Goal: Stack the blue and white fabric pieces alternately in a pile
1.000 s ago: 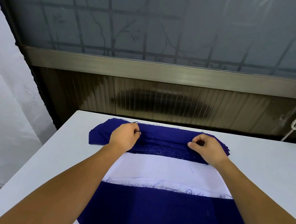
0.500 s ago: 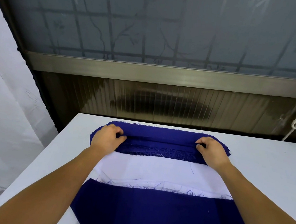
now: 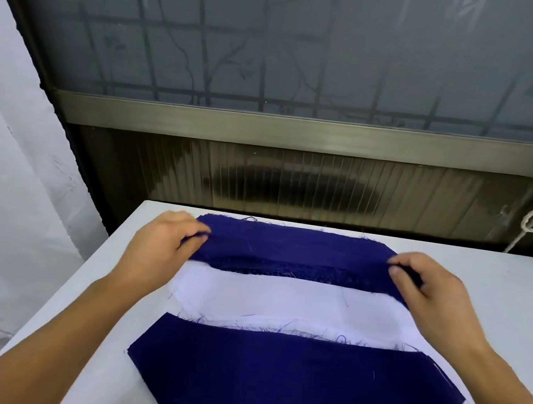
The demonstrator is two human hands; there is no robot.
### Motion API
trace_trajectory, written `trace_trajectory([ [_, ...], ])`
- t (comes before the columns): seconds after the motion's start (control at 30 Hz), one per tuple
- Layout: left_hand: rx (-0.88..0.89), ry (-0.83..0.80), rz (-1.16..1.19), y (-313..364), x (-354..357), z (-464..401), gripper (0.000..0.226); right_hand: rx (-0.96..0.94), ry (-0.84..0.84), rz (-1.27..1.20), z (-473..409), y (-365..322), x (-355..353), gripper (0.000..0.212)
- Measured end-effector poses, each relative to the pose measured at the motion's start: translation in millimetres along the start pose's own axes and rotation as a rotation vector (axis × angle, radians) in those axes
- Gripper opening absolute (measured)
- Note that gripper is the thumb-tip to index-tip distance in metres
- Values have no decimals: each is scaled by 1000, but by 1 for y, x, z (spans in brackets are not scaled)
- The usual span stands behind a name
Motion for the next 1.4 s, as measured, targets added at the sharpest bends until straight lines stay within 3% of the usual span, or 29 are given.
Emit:
trace_trajectory([
  [0.07,23,-173,137,3,1,25,18,31,-170,-58,25,4,2,14],
  [0.2,-95,-679,338,-3,46,69,13,175,-620,-197,62,20,33,17],
  [0.3,-79,-849,285,2,71,83,21,238,-717,-91,70,31,50,23],
  [0.4,-87,-699,219,1,66,72,16,227,-574,24,61,34,43,21],
  [0.5,-32,-332,223,10,28,61,17,108,-265,65,56,18,9,19],
  [0.6,122,-33,131,26,-5,76,13,-154,43,236,75,-10,-18,20],
  [0.7,279,35,33,39,5,109,42,-385,202,348,111,-20,-11,31],
  [0.87,423,-35,-48,41,57,153,59,-442,62,310,148,-1,41,56],
  [1.13,407,-26,-50,41,60,158,56,-406,47,293,152,10,46,43],
  [1.4,350,-43,24,26,66,157,42,-434,36,302,157,14,50,46],
])
Point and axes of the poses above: each hand's wrist, its own z-axis away from the middle knuckle, its own x-axis out of the palm, y = z × x, the point moved 10 cm from there along -z, towards the middle knuckle, and after that the axes turned 8 degrees about -y, right-handed, at the moved point
